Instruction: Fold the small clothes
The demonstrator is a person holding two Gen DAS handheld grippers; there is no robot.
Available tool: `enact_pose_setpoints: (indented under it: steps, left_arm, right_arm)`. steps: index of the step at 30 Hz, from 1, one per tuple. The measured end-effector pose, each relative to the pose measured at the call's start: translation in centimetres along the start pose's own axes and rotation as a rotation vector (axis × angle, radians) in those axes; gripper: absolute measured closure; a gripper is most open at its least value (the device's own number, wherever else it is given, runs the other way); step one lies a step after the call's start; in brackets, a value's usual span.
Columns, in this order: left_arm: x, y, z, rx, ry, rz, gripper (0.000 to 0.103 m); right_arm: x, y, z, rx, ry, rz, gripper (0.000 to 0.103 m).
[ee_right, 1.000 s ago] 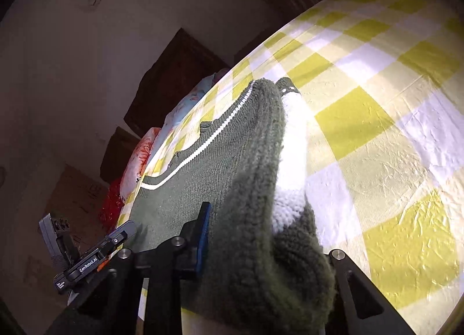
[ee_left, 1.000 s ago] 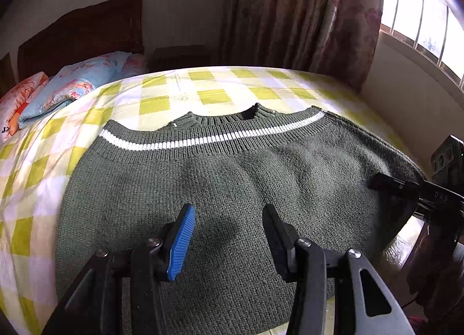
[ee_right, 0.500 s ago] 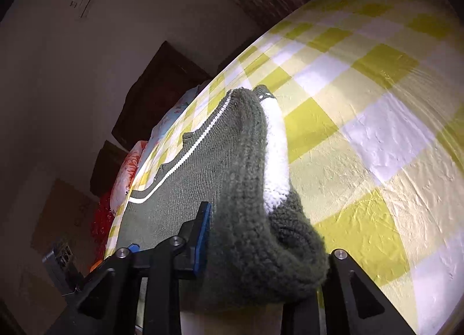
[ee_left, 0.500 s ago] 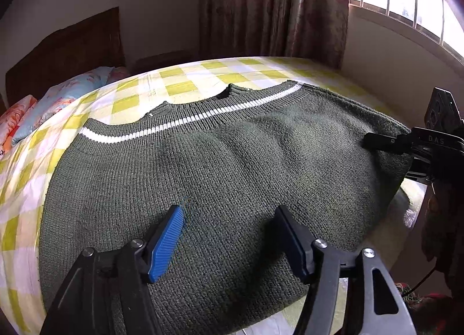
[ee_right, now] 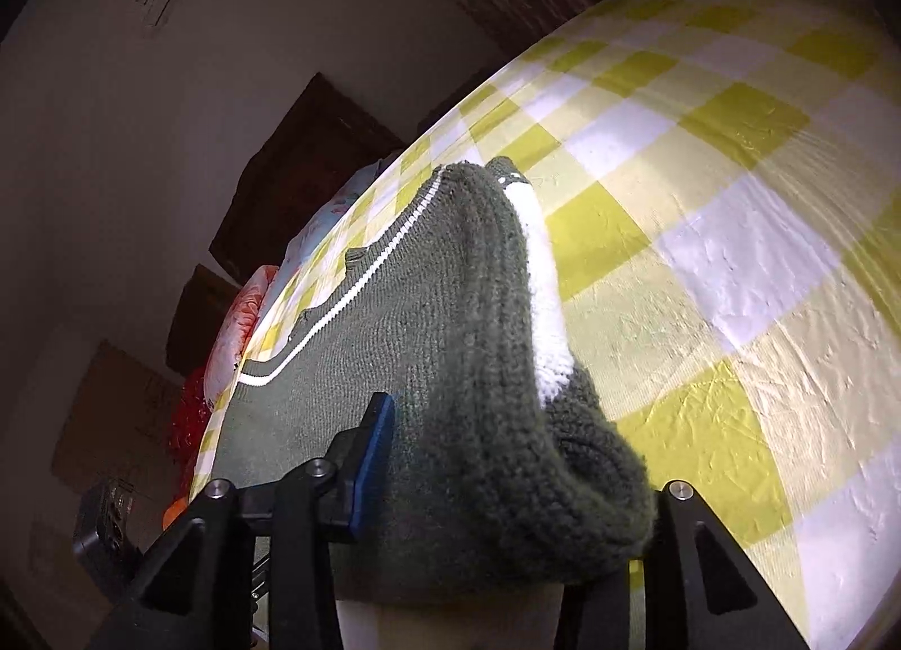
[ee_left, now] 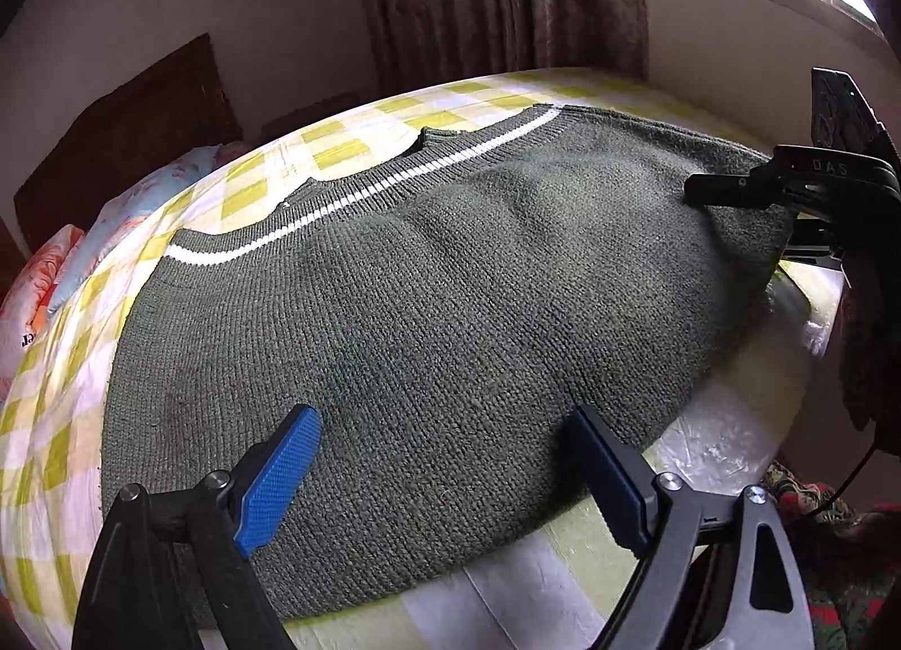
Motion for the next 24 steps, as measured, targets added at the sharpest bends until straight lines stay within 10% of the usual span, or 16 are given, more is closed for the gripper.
enact_pose_setpoints:
  steps: [11,16,24]
  left_arm:
    - [0.1,0.3,0.0,-0.015,0.004,0.011,0.012]
    - [-0.9,1.4,-3.0,0.009,0.138,0.148,0.012]
    - [-4.4,-2.5,-4.1,-0.007,0.176,0.057,0.013]
  right_arm:
    - [2.4,4.9,-0.2,0.074,-0.041,0.094,0.0]
    - [-2.3,7.5,-2.5,0.179,0.146,0.076,0.0]
    - [-12.1,-5.5,0.2,-0.168,0.44,-0.058,0.0]
Point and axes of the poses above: each gripper's, at about its wrist camera, not at the fingertips, and y roughly against the way its jaws point, x to its right, z to its underside, the point moved 2 cm from there along -y, roughly the way its jaws point, and after that the axes turned 12 degrees about y, right-handed, at the moved point
